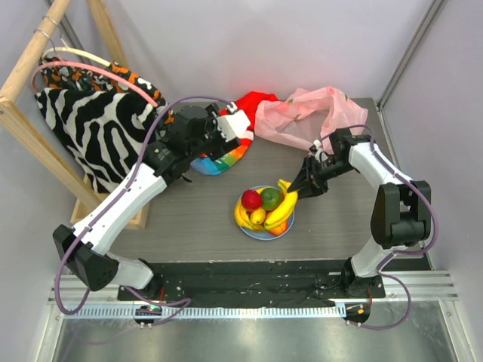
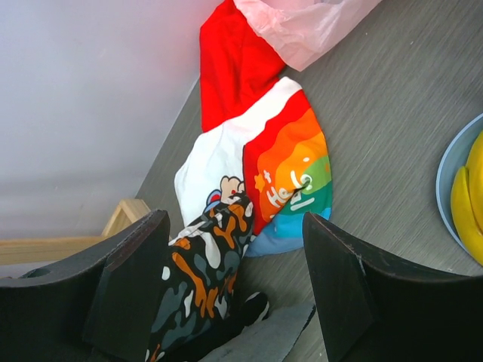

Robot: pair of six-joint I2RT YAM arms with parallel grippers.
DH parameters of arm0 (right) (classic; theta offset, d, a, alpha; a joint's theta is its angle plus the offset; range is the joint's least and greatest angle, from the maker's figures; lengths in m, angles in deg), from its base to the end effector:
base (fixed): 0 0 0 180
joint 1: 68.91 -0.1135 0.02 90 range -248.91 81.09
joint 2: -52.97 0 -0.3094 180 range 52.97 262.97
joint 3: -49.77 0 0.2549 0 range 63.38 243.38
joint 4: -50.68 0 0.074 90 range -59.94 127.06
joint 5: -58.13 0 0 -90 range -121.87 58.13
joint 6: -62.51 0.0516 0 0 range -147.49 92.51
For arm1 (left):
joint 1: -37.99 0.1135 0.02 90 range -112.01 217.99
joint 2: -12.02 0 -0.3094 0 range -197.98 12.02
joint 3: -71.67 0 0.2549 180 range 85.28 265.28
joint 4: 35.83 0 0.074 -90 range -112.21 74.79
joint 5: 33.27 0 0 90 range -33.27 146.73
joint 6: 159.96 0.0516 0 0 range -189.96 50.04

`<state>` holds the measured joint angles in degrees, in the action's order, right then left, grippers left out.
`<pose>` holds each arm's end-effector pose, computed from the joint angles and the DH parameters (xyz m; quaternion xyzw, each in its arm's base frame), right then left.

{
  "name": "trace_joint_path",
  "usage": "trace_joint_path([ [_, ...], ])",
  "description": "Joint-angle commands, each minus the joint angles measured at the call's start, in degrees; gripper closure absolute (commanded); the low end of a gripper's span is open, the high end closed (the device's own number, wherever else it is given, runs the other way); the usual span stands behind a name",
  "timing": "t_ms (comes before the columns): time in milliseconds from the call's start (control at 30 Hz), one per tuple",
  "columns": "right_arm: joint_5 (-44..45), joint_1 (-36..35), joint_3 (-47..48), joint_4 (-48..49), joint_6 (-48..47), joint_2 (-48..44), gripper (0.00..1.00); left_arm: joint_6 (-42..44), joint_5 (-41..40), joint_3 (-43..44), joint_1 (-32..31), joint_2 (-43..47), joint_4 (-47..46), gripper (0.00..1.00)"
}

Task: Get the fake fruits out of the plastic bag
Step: Place the fake fruit on the plate.

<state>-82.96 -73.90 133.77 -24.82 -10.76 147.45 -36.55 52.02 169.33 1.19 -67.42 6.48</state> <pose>0.2976 0.0663 0.2694 -0.0772 -0.8985 -0.4292 0.0501 0.2587 -0.1882 0.4462 0.4639 0.6987 0.0184 0.5443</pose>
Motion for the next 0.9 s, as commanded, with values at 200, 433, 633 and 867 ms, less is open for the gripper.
trace_joint_path([
  [200,-0.1,0.5,3.2,2.2,2.1,4.0,0.95,-1.6,1.5,-0.7,0.6,0.3,-2.5,0.25],
  [433,0.2,0.5,4.3,2.3,2.3,5.8,0.94,-1.7,2.0,-1.3,1.2,0.4,-2.5,0.25],
  [633,0.5,0.4,4.1,2.4,2.4,6.3,0.87,-1.9,2.8,-2.2,1.6,0.5,-2.8,0.25],
  [867,0.8,0.0,3.1,2.2,2.3,6.9,0.84,-2.0,3.1,-2.8,1.7,0.6,-2.8,0.25],
])
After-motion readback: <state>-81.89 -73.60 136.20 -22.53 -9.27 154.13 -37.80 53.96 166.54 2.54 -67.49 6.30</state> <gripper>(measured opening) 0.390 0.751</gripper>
